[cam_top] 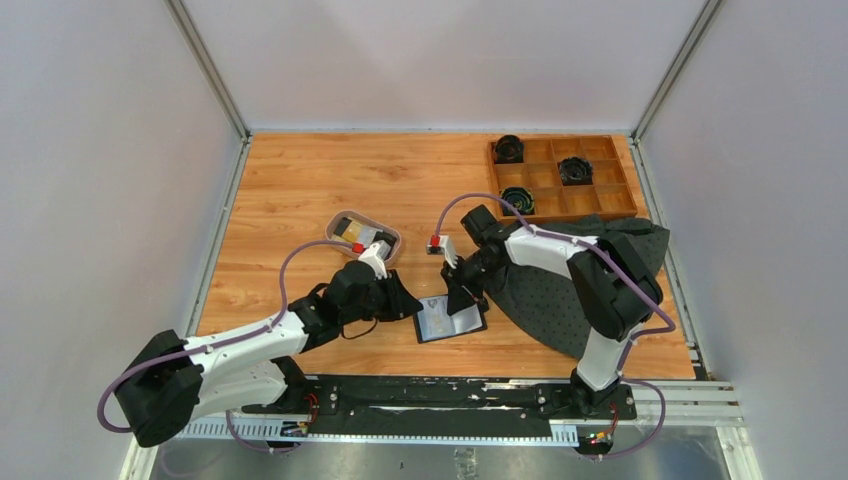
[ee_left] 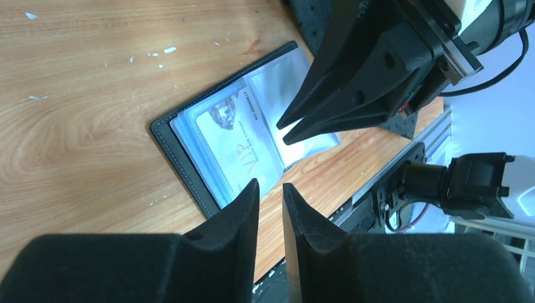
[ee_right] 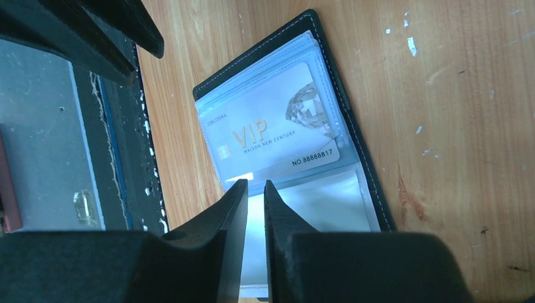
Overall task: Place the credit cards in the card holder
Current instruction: Turn over the card slot in the card holder.
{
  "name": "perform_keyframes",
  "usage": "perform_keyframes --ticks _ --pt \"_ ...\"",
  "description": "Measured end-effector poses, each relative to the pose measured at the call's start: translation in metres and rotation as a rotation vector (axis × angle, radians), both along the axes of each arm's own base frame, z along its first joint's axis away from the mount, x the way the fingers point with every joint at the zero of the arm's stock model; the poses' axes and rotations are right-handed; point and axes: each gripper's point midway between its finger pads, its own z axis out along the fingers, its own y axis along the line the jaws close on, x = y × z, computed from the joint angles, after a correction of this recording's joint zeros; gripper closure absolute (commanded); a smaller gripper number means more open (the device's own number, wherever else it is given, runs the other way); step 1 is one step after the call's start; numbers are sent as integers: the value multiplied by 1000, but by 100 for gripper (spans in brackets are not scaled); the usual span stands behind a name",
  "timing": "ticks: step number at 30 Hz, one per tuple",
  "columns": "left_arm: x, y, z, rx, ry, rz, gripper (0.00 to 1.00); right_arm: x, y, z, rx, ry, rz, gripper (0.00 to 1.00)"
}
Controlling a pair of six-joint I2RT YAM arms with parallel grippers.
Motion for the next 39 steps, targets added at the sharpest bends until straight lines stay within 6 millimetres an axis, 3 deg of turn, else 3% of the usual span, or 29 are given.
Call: perform_keyframes --ticks 10,25,39 --pt "6 1 -8 13 19 42 62 4 -3 -11 -34 114 -59 79" --pt "5 -2 -30 51 74 48 61 6 -6 -13 4 316 -141 75" --pt "1 -7 -58 116 153 35 61 4 -1 -12 8 398 -166 73"
